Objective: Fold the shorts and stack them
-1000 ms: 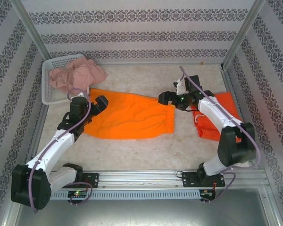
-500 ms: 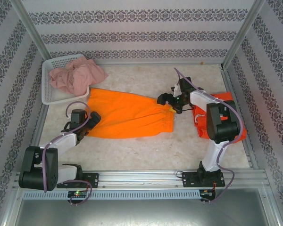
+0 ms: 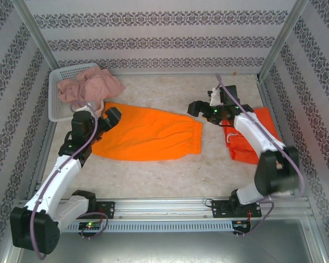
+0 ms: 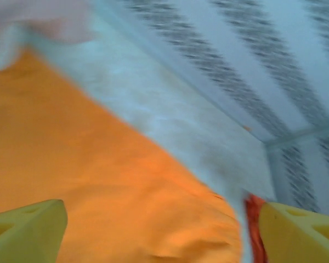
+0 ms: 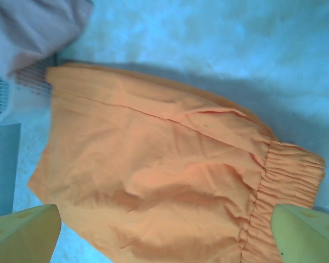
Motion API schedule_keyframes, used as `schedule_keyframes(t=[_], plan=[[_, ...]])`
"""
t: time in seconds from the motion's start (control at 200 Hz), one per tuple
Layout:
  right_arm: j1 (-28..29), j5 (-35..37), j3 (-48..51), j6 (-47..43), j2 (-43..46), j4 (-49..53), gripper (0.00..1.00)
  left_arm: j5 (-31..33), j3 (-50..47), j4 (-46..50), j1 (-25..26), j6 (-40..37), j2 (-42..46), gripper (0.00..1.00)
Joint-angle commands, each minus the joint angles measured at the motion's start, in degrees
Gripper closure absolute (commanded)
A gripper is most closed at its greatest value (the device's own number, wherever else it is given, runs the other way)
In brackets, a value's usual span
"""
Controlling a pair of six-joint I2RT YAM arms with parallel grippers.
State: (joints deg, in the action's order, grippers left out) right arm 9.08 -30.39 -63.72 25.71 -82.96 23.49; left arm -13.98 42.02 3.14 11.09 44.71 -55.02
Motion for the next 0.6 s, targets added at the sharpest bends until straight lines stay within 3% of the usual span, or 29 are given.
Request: schedule_keyframes(t=[0.0,0.145,0.265,0.45,0.594], plan=[[-0.89,4.71,5.54,-2.3,5.85,2.31,0.02,-0.3,3.02,-2.11,9.7,-2.65,-4.08,0.18],[-2.66,7.53,13.4,-2.21,14.0,0.57,0.03,-0.81,11.95,-5.79,21.93,-3.83,-19.35,0.35],[-3.46,5.69,18.13,-0.2,17.62,-1.1,0.02,-3.87,19.78,-9.08,27.64,-3.25,-33.52,0.46],[-3.67,3.23,18.9,0.49,14.87,-0.45,0.05,-6.44,29.92,-9.32,30.99,-1.87,-50.25,0.64],[-3.55,2.95,18.9,2.27,10.93,-1.45,0.11,-6.16,30.25,-10.54,31.15,-0.46,-56.99,0.73]])
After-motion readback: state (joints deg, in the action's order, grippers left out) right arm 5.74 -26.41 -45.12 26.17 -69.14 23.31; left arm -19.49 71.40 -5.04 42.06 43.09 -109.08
